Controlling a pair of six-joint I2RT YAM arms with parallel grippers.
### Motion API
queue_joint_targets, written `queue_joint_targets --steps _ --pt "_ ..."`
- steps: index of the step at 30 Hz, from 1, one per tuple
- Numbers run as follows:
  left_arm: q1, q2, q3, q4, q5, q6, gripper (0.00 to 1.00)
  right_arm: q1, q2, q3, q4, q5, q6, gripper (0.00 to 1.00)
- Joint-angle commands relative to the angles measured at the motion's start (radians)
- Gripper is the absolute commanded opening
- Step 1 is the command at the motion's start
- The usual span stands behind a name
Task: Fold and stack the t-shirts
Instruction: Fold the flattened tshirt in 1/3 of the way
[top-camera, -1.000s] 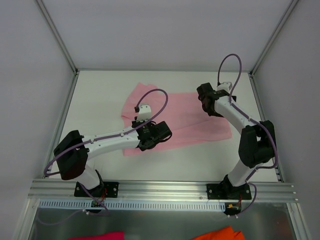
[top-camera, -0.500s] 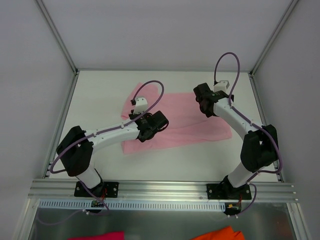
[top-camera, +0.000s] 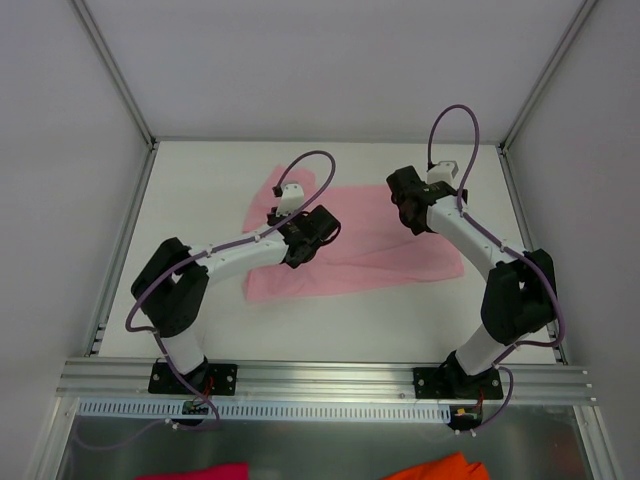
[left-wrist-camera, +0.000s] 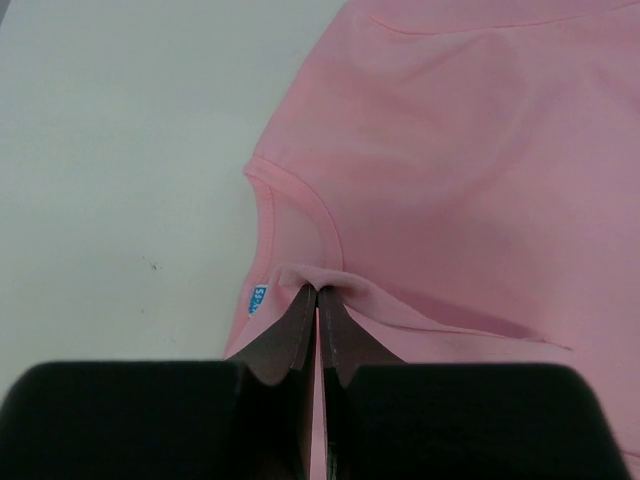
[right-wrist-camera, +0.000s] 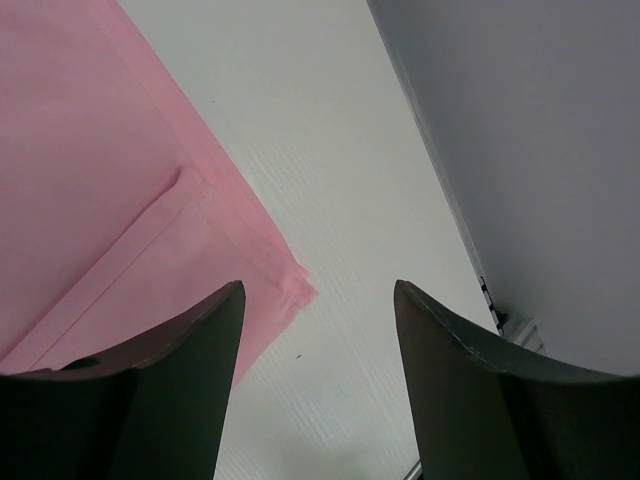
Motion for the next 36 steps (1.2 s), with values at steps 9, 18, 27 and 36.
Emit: queue_joint_targets --steps 9,18,27,36 --pt "0.056 0.051 0.09 0.061 0.011 0.116 0.0 0.006 -0.01 0.011 -0.009 0.04 -0.006 0.65" --pt "0.099 0.117 0.159 0.102 0.042 0.185 0.0 0.005 -0.012 0.009 -0.006 0.038 -0.014 0.65" --pt "0.106 0.131 0.136 0.093 0.089 0.182 0.0 0.005 0.0 0.009 0.0 0.025 -0.018 0.66" --pt "0.083 0.099 0.087 0.053 0.111 0.124 0.0 0.017 0.002 0.012 0.001 0.023 -0.024 0.65"
